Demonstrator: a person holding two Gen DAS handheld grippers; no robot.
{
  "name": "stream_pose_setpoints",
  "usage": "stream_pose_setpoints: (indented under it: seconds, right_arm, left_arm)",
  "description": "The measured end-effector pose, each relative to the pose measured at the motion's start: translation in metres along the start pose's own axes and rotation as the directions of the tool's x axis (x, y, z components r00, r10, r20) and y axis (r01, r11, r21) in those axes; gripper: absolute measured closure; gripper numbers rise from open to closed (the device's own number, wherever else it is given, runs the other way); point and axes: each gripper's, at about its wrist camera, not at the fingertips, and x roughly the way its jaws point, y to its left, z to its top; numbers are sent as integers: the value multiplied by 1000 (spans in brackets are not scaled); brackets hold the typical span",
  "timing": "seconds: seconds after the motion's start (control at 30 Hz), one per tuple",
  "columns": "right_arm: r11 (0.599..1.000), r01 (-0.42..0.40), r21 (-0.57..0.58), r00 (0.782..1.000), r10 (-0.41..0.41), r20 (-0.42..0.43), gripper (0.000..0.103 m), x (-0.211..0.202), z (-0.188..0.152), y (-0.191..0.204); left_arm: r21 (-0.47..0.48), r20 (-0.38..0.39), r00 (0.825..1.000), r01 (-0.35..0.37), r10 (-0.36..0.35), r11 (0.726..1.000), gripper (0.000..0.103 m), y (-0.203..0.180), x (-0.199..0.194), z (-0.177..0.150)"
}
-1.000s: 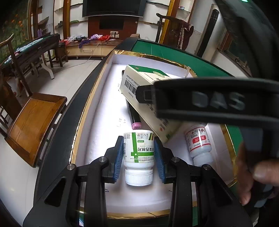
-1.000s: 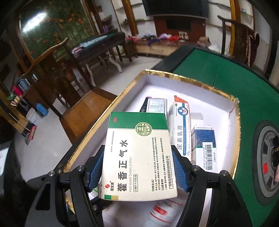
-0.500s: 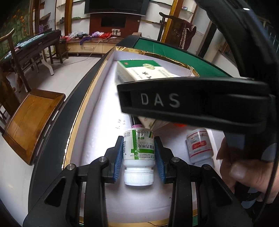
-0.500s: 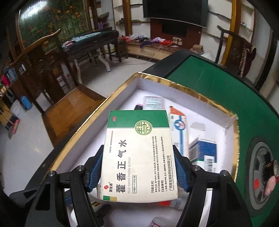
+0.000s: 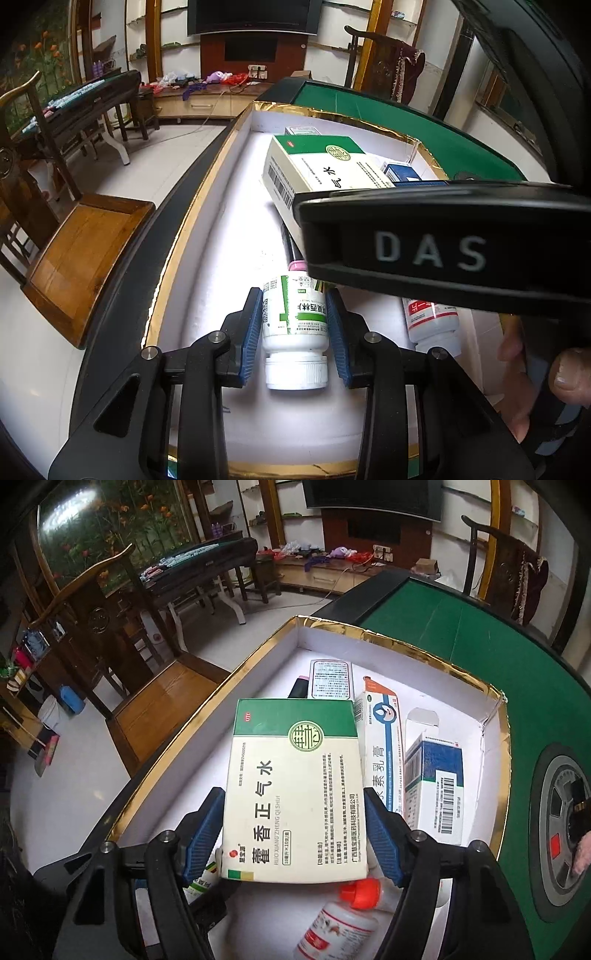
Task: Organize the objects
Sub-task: 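Open both tools to release the green box and green-label bottle in the tray, then return the left tool to the pile and grasp the black gold-banded tube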
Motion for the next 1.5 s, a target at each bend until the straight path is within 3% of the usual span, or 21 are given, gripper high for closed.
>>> stream_pose_setpoints:
  seconds: [0.23,1.03,1.3,1.5]
  right_arm:
    - [999,-29,26,1000,29,6,29,-12,-8,-3]
    - [996,-63,58,995,58,84,29,-62,-41,-21]
    - [990,-91,106,989,78,123,29,-83,-60,-51]
    - [984,-88,155,983,61,172,29,-113,-87,-103]
  left_arm:
    - [4,18,1000,-7,7,1000,58,-3,-10,-3]
    - [43,84,995,-52,48,998,58,-33,-46,-9]
    - [41,102,994,-36,32,999,58,-42,-61,-3]
    - [91,94,996,0,-9,996,58,-74,-69,5]
